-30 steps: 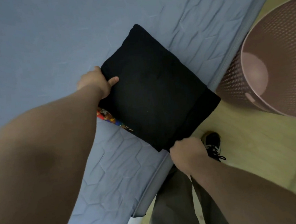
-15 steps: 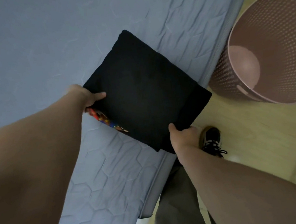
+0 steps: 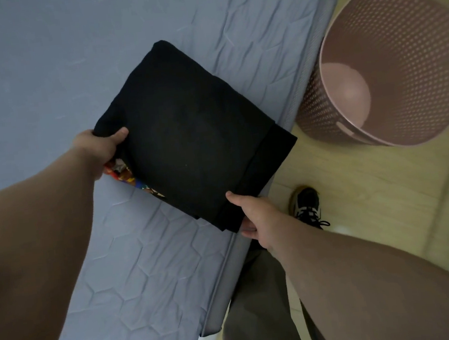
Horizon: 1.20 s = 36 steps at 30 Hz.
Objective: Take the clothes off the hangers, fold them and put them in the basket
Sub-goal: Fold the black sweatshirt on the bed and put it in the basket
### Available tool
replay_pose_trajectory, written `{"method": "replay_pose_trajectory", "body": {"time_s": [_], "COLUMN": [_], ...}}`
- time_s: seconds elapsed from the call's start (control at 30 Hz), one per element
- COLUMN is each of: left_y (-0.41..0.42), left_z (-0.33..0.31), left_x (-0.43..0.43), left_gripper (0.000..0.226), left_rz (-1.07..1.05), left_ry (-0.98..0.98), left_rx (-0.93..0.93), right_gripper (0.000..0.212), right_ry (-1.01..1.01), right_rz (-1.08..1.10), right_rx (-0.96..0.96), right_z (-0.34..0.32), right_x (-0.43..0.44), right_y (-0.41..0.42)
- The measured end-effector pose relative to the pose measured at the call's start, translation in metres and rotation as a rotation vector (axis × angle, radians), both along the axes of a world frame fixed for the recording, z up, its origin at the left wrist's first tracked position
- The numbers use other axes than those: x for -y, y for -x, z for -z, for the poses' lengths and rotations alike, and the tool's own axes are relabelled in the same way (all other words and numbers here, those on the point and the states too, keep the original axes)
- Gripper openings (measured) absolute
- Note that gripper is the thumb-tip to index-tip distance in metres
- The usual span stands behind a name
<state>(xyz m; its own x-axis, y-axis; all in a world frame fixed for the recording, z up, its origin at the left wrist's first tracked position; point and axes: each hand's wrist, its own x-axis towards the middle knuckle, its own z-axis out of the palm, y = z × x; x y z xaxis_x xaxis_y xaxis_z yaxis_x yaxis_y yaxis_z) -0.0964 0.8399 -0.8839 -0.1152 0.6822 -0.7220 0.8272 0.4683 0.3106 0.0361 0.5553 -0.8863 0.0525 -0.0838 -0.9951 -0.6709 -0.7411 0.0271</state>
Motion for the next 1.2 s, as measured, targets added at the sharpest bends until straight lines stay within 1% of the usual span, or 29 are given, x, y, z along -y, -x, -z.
{"method": "replay_pose_trajectory", "body": {"time_s": [0.1, 0.17, 0.23, 0.27, 0.3, 0.37, 0.4, 0.43, 0.5, 0.53, 0.57, 0.67, 0.73, 0.8, 0.9, 1.0, 1.07, 1.1, 1.13, 1.2], "left_y": [0.0, 0.0, 0.002, 0.005, 0.006, 0.002, 0.0, -0.003, -0.006, -0.006, -0.008, -0.014, -0.017, -0.022, -0.047, -0.086, -0.118, -0.136, -0.153, -0.195], "left_z": [-0.012, -0.022, -0.032, -0.034, -0.036, -0.044, -0.046, -0.047, -0.048, -0.047, -0.049, -0.06, -0.071, -0.087, -0.127, -0.174, -0.204, -0.217, -0.228, -0.248], "left_x": [-0.012, -0.016, -0.021, -0.024, -0.024, -0.023, -0.021, -0.018, -0.014, -0.013, -0.01, -0.006, -0.005, -0.006, -0.004, 0.003, 0.011, 0.017, 0.023, 0.04], "left_gripper": [0.063, 0.059, 0.066, 0.073, 0.072, 0.049, 0.043, 0.042, 0.049, 0.054, 0.057, 0.061, 0.062, 0.053, 0.025, 0.024, 0.025, 0.032, 0.033, 0.031], "left_rz": [-0.123, -0.126, -0.128, -0.143, -0.157, -0.208, -0.239, -0.259, -0.294, -0.319, -0.329, -0.328, -0.342, -0.332, -0.272, -0.231, -0.226, -0.207, -0.188, -0.143], "left_ry": [0.103, 0.139, 0.199, 0.228, 0.256, 0.268, 0.272, 0.272, 0.274, 0.272, 0.266, 0.256, 0.266, 0.282, 0.339, 0.397, 0.401, 0.412, 0.427, 0.478], "left_rx": [0.105, 0.157, 0.221, 0.248, 0.283, 0.356, 0.382, 0.397, 0.43, 0.444, 0.449, 0.478, 0.473, 0.462, 0.505, 0.562, 0.603, 0.608, 0.604, 0.593], "right_gripper": [0.086, 0.091, 0.095, 0.094, 0.09, 0.085, 0.085, 0.088, 0.094, 0.093, 0.087, 0.058, 0.046, 0.036, 0.017, 0.007, 0.007, 0.011, 0.015, 0.027], "right_ry": [-0.026, -0.075, -0.095, -0.084, -0.073, -0.072, -0.08, -0.093, -0.117, -0.129, -0.151, -0.251, -0.291, -0.307, -0.323, -0.356, -0.372, -0.374, -0.365, -0.347], "right_rz": [0.074, 0.146, 0.271, 0.329, 0.366, 0.376, 0.373, 0.371, 0.379, 0.401, 0.449, 0.669, 0.73, 0.701, 0.628, 0.619, 0.634, 0.637, 0.633, 0.637], "right_rx": [-0.073, -0.108, -0.118, -0.115, -0.111, -0.123, -0.135, -0.151, -0.168, -0.165, -0.16, -0.21, -0.236, -0.207, -0.097, 0.013, 0.081, 0.125, 0.174, 0.263], "right_z": [-0.001, -0.005, -0.006, -0.006, -0.006, -0.005, -0.004, -0.004, -0.004, -0.006, -0.007, -0.019, -0.031, -0.05, -0.092, -0.145, -0.178, -0.196, -0.209, -0.24], "right_x": [0.001, -0.002, -0.006, -0.007, -0.006, -0.004, -0.002, 0.0, 0.001, 0.001, 0.002, 0.002, 0.001, 0.0, -0.002, -0.003, -0.002, 0.0, 0.004, 0.021], "right_y": [0.003, 0.008, 0.014, 0.016, 0.018, 0.02, 0.021, 0.021, 0.02, 0.019, 0.017, 0.009, 0.001, -0.013, -0.057, -0.118, -0.162, -0.184, -0.205, -0.247]}}
